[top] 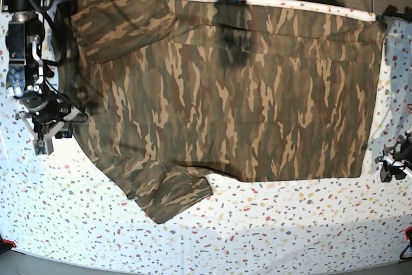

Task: Fold the T-shirt properly
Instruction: 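Move both grippers down to the shirt's side edges near the hem, then grasp the shirt's side edges near the hem with both grippers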

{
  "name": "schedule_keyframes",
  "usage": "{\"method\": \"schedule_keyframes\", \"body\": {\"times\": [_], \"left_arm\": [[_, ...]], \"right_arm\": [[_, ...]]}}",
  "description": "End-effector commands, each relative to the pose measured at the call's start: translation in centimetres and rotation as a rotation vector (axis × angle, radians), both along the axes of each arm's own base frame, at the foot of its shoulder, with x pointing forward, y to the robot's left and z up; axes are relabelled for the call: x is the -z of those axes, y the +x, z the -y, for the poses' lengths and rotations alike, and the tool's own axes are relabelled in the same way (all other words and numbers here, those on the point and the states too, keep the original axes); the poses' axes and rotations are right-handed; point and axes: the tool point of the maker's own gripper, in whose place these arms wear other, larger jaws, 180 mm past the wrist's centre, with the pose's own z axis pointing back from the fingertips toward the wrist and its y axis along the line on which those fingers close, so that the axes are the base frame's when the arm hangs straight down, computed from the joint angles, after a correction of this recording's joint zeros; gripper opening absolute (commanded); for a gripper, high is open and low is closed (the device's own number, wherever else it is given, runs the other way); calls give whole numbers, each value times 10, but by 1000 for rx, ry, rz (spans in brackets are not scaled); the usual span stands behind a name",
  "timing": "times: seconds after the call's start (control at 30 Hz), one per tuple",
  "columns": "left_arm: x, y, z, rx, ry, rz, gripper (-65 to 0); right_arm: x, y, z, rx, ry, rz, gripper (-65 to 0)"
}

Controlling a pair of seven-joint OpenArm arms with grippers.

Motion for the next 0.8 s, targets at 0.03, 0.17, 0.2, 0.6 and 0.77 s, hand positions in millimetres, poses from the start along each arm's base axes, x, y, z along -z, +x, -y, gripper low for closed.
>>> {"method": "schedule_keyframes", "body": {"times": [0.03, 0.17, 0.2, 0.6, 0.77], "left_arm": [[-19, 18, -4, -4, 42, 86, -382], [5, 23, 6, 35, 149, 44, -382], [8, 25, 7, 27, 137, 34, -386], [32, 22, -7, -68, -27, -75, -421], [48, 14, -4, -83, -49, -109, -421]], "right_arm": [[-20, 20, 8, 15, -4, 28, -513], [-31, 41, -4, -15, 18, 13, -513], [-36, 46, -7, -28, 10, 17, -513], [-65, 83, -51, -84, 98, 85, -513], [-62, 84, -63, -114, 114, 82, -513]]}}
